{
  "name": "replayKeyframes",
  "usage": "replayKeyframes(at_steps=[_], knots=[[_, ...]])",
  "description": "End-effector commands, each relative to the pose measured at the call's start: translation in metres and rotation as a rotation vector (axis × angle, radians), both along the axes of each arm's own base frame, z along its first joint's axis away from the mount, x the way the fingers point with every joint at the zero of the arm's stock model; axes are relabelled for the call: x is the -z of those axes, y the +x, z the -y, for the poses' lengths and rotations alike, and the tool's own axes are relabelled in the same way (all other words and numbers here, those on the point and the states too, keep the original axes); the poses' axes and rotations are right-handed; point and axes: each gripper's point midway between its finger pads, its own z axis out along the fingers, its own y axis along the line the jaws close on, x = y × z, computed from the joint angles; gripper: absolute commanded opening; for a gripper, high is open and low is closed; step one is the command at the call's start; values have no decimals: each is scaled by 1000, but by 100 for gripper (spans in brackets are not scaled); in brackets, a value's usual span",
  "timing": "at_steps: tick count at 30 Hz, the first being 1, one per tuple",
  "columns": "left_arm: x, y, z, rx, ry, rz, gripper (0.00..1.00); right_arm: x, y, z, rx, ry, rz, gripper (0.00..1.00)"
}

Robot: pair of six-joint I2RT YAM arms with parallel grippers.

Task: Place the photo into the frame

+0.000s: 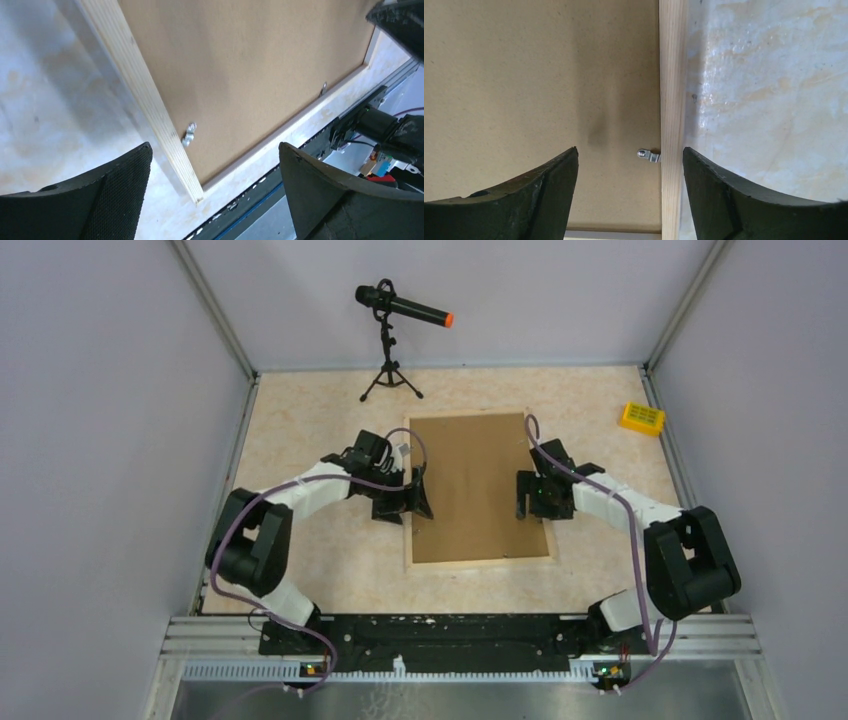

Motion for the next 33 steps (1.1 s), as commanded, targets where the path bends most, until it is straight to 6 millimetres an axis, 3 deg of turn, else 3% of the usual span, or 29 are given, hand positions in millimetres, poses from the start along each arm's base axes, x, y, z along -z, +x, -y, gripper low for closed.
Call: replayKeyframes(at_steps=[1, 4, 7, 10, 14, 20, 33], knots=[[-9, -26, -6, -6, -18, 39, 99, -21, 42, -12, 40, 100, 148, 75], [-2, -45, -8, -20, -9, 26, 99, -19, 61, -5, 60, 76, 147, 76], [3, -49, -15, -52, 12, 38, 94, -18, 69, -9, 41, 80, 137, 75], [6, -38, -24, -81, 82, 78, 85, -19, 71, -13, 29, 97, 140, 75], [11, -26, -22, -83, 108, 97, 67, -13, 64, -15, 26, 111, 122, 75], [22, -11, -21, -84, 195, 120, 53, -7, 56, -13, 35, 115, 112, 74], [35, -12, -16, -90, 263, 119, 53, -7, 59, -17, 30, 134, 115, 72]])
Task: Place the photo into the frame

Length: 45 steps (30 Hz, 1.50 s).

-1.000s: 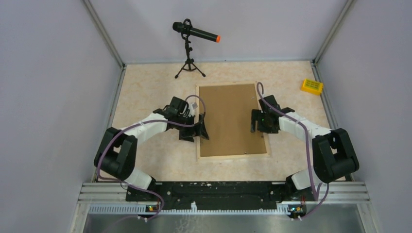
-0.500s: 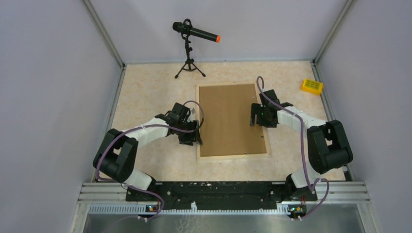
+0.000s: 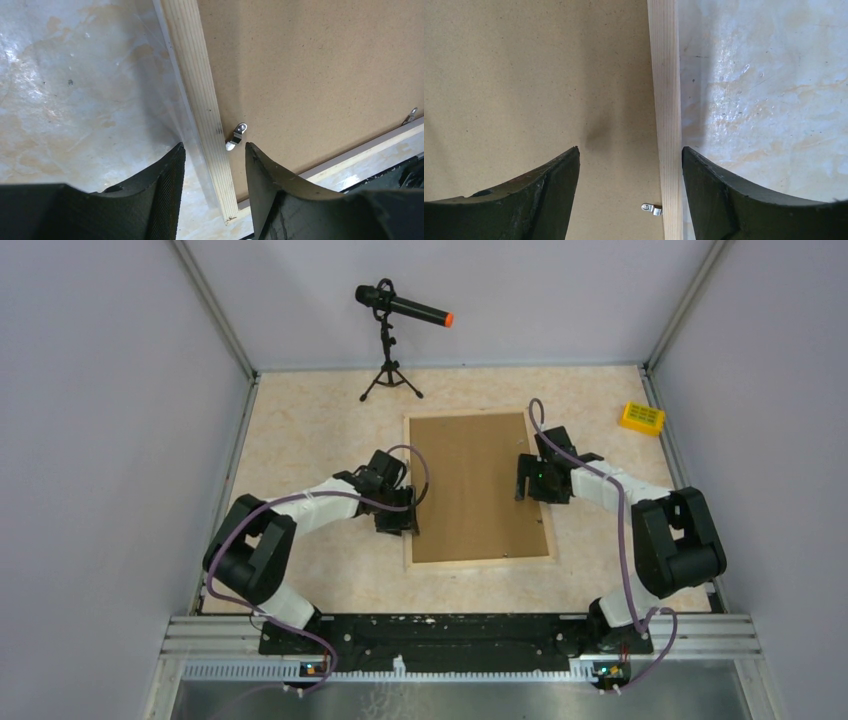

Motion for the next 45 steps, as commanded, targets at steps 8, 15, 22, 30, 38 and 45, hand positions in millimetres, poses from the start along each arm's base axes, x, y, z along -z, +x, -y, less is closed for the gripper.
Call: replayKeyframes(at_steps=[8, 15, 22, 30, 38, 45], knots=[[8, 14, -4, -23, 114, 36, 51, -7, 5, -18, -31, 86, 30, 72], [10, 13, -5, -22, 124, 34, 38, -5, 5, -17, -29, 81, 28, 71], [13, 11, -11, -26, 139, 43, 29, -5, 5, -19, -32, 92, 27, 71], [2, 7, -1, -1, 81, 43, 32, -7, 5, -23, -39, 112, 26, 71], [-21, -5, 9, 36, -32, 53, 79, -6, -4, -29, -11, 172, 16, 71], [-25, 30, 33, 47, -128, 41, 89, -6, -38, -62, -9, 297, 14, 71]])
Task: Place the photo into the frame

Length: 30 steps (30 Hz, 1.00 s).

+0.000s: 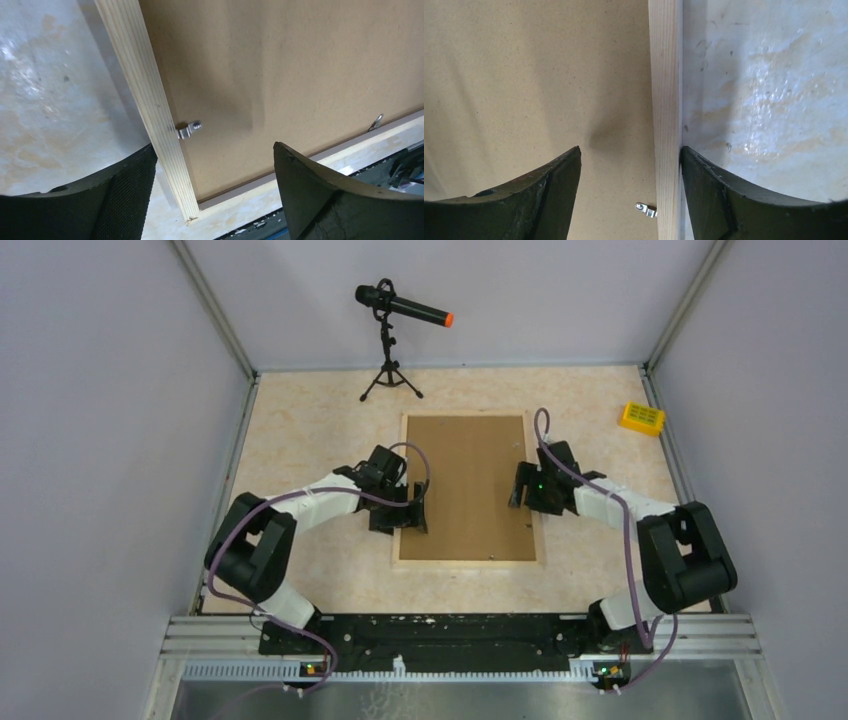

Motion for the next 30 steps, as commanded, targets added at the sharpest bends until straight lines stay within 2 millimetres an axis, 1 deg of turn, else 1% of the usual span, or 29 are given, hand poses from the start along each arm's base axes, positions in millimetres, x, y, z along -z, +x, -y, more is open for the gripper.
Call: replayKeyframes(at_steps=[1, 2, 5, 6, 7, 9, 11, 12, 13, 14, 15, 17, 20, 22, 24, 25, 26, 27, 28, 29, 30], knots=[[-15, 42, 31, 26, -113, 39, 90, -13, -32, -52, -45, 181, -4, 70], [-15, 51, 33, 27, -97, 42, 91, -13, -42, -63, -59, 206, -7, 70], [-12, 75, 25, 12, 11, 60, 95, -18, -69, -95, -94, 295, -8, 70], [-14, 83, 20, -3, 52, 79, 97, -20, -76, -102, -97, 319, -11, 70], [-17, 90, 13, -20, 90, 96, 98, -21, -81, -104, -99, 324, -13, 70], [-25, 99, -2, -56, 158, 132, 99, -23, -80, -96, -72, 290, 8, 72], [-35, 103, -21, -92, 225, 177, 99, -27, -70, -75, -47, 176, 52, 76], [-40, 102, -28, -101, 248, 191, 99, -31, -62, -62, -34, 112, 80, 79], [-45, 100, -35, -110, 271, 201, 99, -41, -50, -51, -24, 64, 112, 80], [-51, 97, -42, -122, 290, 212, 99, -46, -41, -39, -13, 23, 123, 80], [-55, 94, -48, -131, 301, 216, 99, -51, -31, -27, 5, 0, 135, 81], [-62, 81, -56, -140, 297, 218, 99, -60, -10, -9, 20, 5, 148, 84], [-69, 59, -59, -152, 243, 204, 99, -63, 17, 8, 56, 40, 102, 84], [-69, 41, -55, -166, 178, 166, 99, -62, 33, 10, 67, 53, 82, 84], [-67, 16, -42, -171, 71, 89, 97, -61, 48, 9, 94, 50, 71, 83], [-62, 4, -36, -167, 26, 56, 96, -59, 55, 9, 112, 47, 69, 83], [-61, -5, -30, -158, -26, 38, 95, -57, 63, 8, 128, 46, 69, 82], [-58, -15, -28, -159, -52, 18, 94, -50, 69, 8, 140, 36, 49, 81], [-56, -23, -27, -158, -69, 7, 93, -52, 77, 8, 146, 28, 53, 78], [-52, -31, -27, -156, -81, -4, 93, -43, 83, 7, 150, 15, 29, 76], [-50, -37, -28, -156, -88, -11, 92, -40, 89, 9, 165, 1, 20, 75]])
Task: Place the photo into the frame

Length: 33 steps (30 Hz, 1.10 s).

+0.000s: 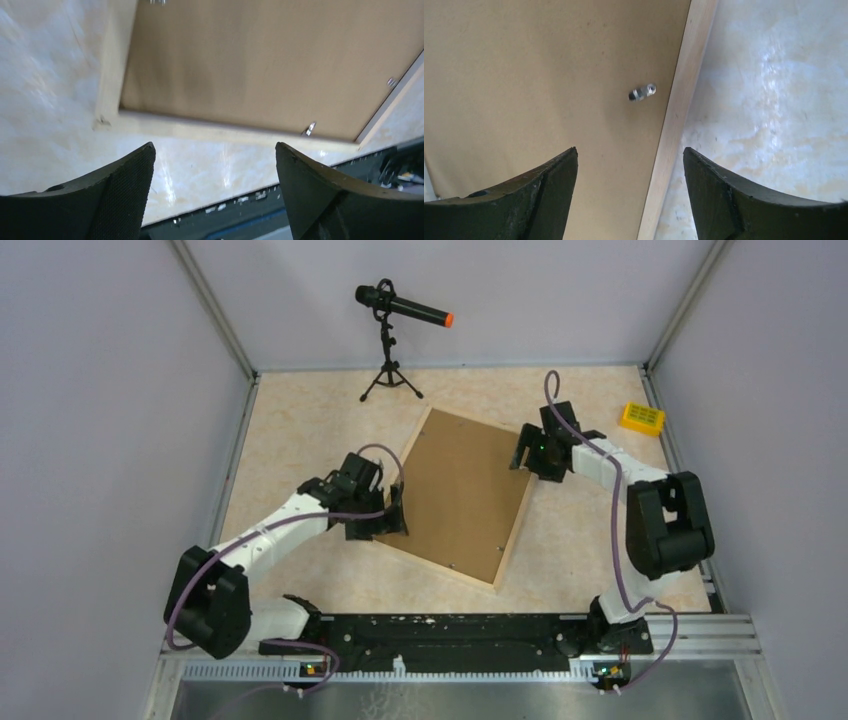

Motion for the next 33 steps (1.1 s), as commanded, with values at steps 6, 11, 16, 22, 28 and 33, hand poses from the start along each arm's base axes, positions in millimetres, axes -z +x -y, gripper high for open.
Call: replayKeyframes(at_steps=[6, 11, 16, 22, 28, 33], knots=[[17, -52, 21, 9, -214, -94, 91, 10, 54, 11, 154, -75, -1, 70], [28, -51, 26, -1, -247, -89, 89, 24, 57, 11, 180, -88, -56, 59], [33, -39, 33, 3, -251, -72, 88, 35, 54, 16, 189, -117, -71, 59], [36, -33, 37, 14, -250, -66, 88, 40, 51, 16, 179, -120, -79, 50], [43, -29, 37, 19, -225, -75, 88, 41, 42, 13, 139, -115, -94, 36], [45, -15, 38, 27, -192, -55, 89, 46, 30, 16, 78, -145, -115, 25]])
